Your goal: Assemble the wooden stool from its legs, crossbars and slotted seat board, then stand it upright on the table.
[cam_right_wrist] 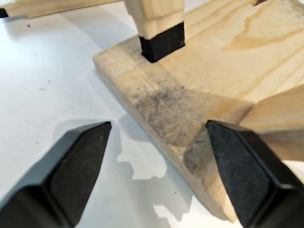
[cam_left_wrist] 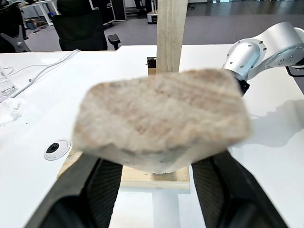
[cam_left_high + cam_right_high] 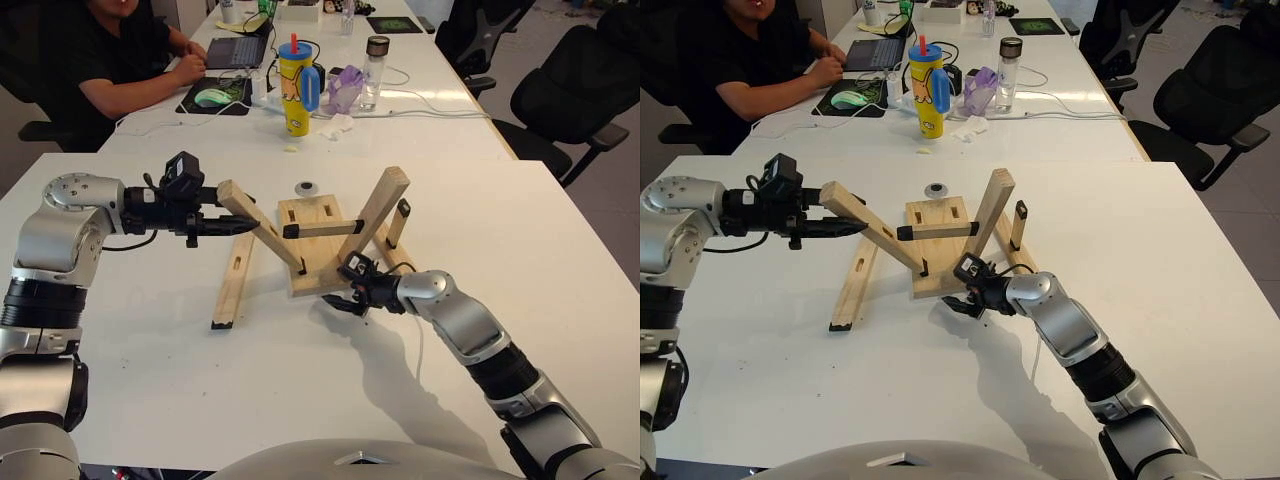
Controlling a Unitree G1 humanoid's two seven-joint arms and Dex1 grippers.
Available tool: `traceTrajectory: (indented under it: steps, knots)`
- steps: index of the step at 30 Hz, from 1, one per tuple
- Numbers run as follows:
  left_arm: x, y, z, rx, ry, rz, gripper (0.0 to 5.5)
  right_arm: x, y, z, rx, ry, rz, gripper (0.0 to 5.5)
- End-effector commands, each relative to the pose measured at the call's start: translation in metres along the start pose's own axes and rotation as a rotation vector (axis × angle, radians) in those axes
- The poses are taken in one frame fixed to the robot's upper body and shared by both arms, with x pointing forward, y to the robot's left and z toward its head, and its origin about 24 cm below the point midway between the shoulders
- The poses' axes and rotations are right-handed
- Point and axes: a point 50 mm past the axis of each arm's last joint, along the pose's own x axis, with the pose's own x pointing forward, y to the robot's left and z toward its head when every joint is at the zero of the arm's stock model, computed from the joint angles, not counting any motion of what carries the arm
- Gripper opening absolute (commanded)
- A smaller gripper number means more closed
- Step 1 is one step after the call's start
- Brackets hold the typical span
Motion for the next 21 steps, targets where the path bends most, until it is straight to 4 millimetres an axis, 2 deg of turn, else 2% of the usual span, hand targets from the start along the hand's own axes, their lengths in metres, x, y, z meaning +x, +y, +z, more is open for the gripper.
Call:
traceTrajectory:
  steps: [1, 5, 9, 15, 18, 21]
  knots:
    - [0.010, 0.002, -0.009, -0.046, 0.106, -0.035, 2.08, 0.003, 0.024, -0.076, 0.195, 0.337, 0.122, 3.70]
    - [0.022, 0.003, 0.003, -0.033, 0.114, -0.102, 2.08, 0.005, 0.026, -0.075, 0.201, 0.335, 0.128, 3.70]
    - [0.037, -0.004, -0.011, -0.061, 0.172, -0.181, 2.08, 0.006, 0.028, -0.076, 0.207, 0.337, 0.141, 3.70]
    - [0.051, -0.026, -0.028, -0.108, 0.169, -0.255, 2.08, 0.009, 0.028, -0.076, 0.218, 0.337, 0.143, 3.70]
    - [0.054, -0.030, -0.029, -0.103, 0.158, -0.249, 2.08, 0.010, 0.028, -0.077, 0.209, 0.346, 0.143, 3.70]
    - [0.059, -0.023, -0.030, -0.139, 0.151, -0.163, 2.08, 0.011, 0.027, -0.077, 0.201, 0.334, 0.144, 3.70]
